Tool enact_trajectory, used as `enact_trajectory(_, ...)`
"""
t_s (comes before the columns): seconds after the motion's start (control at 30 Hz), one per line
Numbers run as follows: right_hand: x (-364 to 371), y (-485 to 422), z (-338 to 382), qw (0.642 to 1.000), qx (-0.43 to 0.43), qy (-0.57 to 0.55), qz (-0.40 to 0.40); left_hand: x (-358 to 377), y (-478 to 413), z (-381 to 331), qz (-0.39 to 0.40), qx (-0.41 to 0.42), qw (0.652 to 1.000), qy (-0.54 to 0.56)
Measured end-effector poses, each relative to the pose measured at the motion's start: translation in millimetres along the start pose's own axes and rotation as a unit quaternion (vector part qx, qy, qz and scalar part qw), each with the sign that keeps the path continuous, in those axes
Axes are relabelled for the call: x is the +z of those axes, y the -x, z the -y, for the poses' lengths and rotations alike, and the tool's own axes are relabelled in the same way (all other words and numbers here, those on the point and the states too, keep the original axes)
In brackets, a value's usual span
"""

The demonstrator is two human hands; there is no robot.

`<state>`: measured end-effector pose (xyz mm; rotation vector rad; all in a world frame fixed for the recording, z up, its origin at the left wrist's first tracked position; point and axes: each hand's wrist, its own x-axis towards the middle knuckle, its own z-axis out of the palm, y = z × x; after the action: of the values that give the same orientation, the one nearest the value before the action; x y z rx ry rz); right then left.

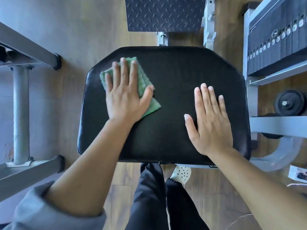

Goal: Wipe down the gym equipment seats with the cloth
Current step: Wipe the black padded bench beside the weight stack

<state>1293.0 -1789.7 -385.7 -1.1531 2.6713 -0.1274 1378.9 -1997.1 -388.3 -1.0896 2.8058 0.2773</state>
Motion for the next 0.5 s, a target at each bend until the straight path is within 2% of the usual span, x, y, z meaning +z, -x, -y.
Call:
enact_trajectory(0.13,-0.7,-1.2,0.7,1.000,-0.001,0.001,0.009,2.7,31.5,-12.2,0.011,0.162,0.987,0.007)
enact_trajectory(0.2,-0.9,-1.8,-0.7,1.000,0.001,0.001,0.011,0.6,45.4,9.3,0.008,0.192,0.981,0.003)
enact_trajectory(0.3,-0.5,-0.9,-0.3,1.000,0.003,-0.005,0.008,-4.1,35.2,41.7,0.007,0.098,0.995,-0.011)
enact_trajectory(0.4,0.5,-0.6,-0.1,1.000,0.002,-0.004,0.009,-3.6,2.3,30.5,-0.004,-0.007,1.000,-0.001)
enact_trajectory(0.5,0.4,-0.8,-0.6,1.000,0.004,-0.001,0.013,1.5,-17.6,-10.7,-0.001,0.000,1.000,0.005)
